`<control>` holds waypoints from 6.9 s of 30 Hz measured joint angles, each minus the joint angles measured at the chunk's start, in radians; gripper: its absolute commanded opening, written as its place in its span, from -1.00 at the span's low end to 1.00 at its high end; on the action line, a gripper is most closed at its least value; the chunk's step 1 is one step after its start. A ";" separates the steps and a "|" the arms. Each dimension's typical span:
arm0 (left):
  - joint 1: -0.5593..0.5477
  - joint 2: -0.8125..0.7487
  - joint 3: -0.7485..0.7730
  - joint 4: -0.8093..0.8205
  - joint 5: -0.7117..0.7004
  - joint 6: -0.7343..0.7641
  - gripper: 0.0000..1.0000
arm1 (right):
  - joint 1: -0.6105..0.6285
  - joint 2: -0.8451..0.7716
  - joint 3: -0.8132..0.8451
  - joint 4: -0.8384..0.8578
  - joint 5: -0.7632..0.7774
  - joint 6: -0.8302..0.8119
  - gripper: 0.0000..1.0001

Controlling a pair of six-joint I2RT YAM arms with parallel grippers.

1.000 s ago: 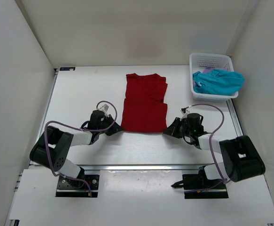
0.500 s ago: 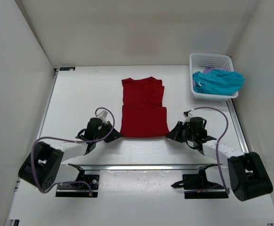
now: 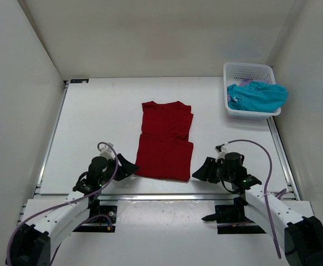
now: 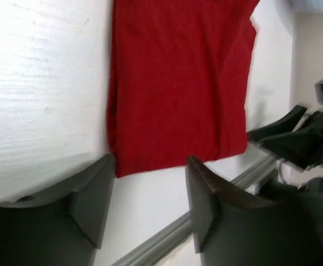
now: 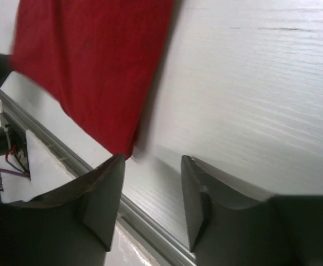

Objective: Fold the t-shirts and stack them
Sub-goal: Grab one side of the 2/3 rectangular tshirt with both arms, then fold the long partially folded tshirt into a neat square, then put the neatly folded tshirt into the corner of the board with the left arm, then grab crumpled tshirt from bin with the right arm

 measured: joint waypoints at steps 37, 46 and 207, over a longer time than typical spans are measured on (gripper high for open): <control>-0.036 0.037 0.177 -0.312 0.036 0.067 -1.00 | 0.143 0.057 0.172 -0.161 -0.031 0.002 -1.00; -0.016 0.447 0.685 -0.243 -0.002 0.150 -1.00 | -0.027 0.417 0.671 -0.194 -0.080 -0.163 -1.00; -0.230 0.448 0.208 0.406 -0.025 0.179 0.24 | -0.537 1.635 2.169 -0.611 0.904 -0.620 0.18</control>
